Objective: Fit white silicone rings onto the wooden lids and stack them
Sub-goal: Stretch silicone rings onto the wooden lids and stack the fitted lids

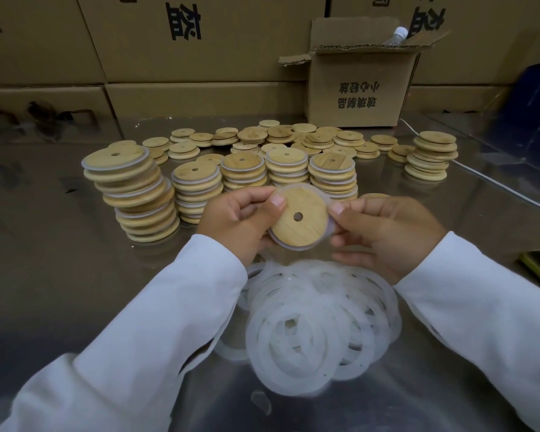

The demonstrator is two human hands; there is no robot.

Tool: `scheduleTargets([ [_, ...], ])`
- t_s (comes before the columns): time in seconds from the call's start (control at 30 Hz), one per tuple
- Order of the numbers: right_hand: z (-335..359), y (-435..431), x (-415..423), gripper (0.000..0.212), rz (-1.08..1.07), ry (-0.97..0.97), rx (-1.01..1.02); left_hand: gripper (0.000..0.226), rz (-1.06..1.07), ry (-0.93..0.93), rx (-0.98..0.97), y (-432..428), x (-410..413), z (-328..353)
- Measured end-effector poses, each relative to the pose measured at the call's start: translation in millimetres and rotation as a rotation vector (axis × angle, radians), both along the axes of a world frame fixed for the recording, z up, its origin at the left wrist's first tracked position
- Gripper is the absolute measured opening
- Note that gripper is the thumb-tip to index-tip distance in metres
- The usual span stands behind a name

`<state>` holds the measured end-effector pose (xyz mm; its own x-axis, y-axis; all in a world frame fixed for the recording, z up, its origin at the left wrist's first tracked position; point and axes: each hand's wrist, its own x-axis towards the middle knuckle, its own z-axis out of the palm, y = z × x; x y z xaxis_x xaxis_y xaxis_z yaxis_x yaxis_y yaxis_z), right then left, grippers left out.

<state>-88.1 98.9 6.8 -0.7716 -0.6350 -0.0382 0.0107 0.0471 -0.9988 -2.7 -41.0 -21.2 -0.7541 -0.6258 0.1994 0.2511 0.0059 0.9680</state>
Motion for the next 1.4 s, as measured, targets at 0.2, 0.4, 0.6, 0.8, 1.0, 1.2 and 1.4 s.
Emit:
scheduleTargets([
  [0.2, -3.8, -2.4, 2.4, 0.022, -0.096, 0.331, 0.077, 0.011, -0.006, -0.013, 0.012, -1.8, 0.8, 1.0],
  [0.4, -2.6, -2.6, 4.1, 0.021, -0.124, 0.423, 0.1, 0.012, -0.021, 0.008, 0.086, -0.8, 1.0, 2.7],
  [0.6, -1.9, -0.6, 4.5, 0.016, -0.083, 0.275, -0.035, 0.011, -0.062, 0.015, 0.072, -2.1, 2.8, 4.8],
  [0.8, -2.4, -0.6, 2.8, 0.012, -0.086, 0.18, -0.102, 0.01, -0.07, 0.005, 0.119, -1.0, 2.3, 3.7],
  [1.0, -8.5, -2.3, -3.2, 0.012, -0.106, 0.24, -0.014, 0.01, -0.08, -0.007, 0.166, 0.1, 3.2, 3.0],
  [1.2, -6.6, 0.3, -13.7, 0.004, -0.002, 0.224, 0.014, 0.01, -0.113, -0.04, 0.188, 2.5, 3.2, 1.0],
  [1.4, -4.2, 22.6, -68.0, 0.016, -0.536, 0.183, 0.142, 0.007, -0.049, -0.05, 0.168, -3.4, 3.6, 0.7],
])
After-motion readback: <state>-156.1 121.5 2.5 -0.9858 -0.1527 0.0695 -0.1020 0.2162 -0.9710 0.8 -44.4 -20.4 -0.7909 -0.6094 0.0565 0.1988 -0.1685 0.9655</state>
